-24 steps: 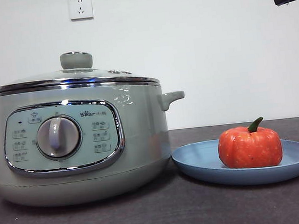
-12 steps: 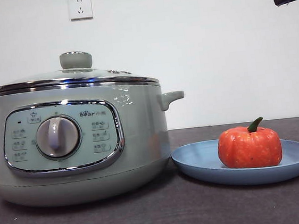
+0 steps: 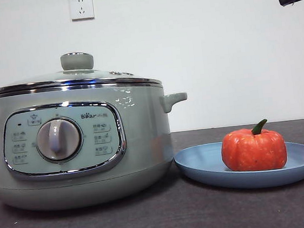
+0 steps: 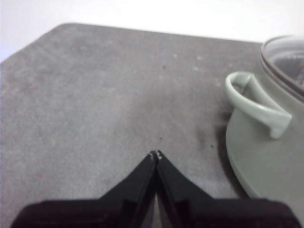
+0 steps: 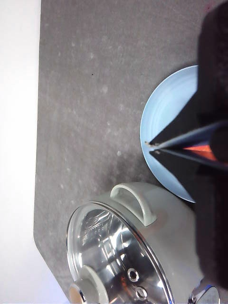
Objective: Take the pumpkin out from the steamer,put the pumpkin in the blue plate,close the lid
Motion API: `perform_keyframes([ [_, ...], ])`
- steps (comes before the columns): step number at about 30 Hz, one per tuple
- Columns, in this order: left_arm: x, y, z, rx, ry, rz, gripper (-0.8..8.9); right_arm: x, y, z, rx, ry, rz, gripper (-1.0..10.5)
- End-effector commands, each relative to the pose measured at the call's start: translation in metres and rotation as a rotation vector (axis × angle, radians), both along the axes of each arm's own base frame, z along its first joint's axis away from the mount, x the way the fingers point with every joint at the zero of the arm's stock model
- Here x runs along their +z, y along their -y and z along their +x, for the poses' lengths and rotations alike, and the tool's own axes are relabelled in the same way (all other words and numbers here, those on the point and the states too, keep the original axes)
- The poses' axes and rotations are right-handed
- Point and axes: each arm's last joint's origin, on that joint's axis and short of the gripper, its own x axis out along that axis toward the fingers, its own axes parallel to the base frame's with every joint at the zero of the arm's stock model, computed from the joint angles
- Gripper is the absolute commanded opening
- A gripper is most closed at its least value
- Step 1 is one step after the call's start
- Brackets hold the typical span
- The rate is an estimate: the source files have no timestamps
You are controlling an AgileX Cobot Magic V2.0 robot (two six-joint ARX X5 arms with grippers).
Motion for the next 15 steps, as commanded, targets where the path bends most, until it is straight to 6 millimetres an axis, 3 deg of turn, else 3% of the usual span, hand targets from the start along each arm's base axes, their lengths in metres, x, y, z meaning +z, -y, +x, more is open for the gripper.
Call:
perform_keyframes([
  [1,-0.0041,-0.0004,0.0012,0.003,0.009,-0.006,-0.03,-0.0008,0.0001,0.0001,-0.005,-0.002,0.008,0.0],
  [15,-0.0052,-0.0004,0.001,0.003,-0.003,-0.007,-0.03,-0.0036,0.0005,-0.0007,-0.006,-0.028,-0.006,0.0],
])
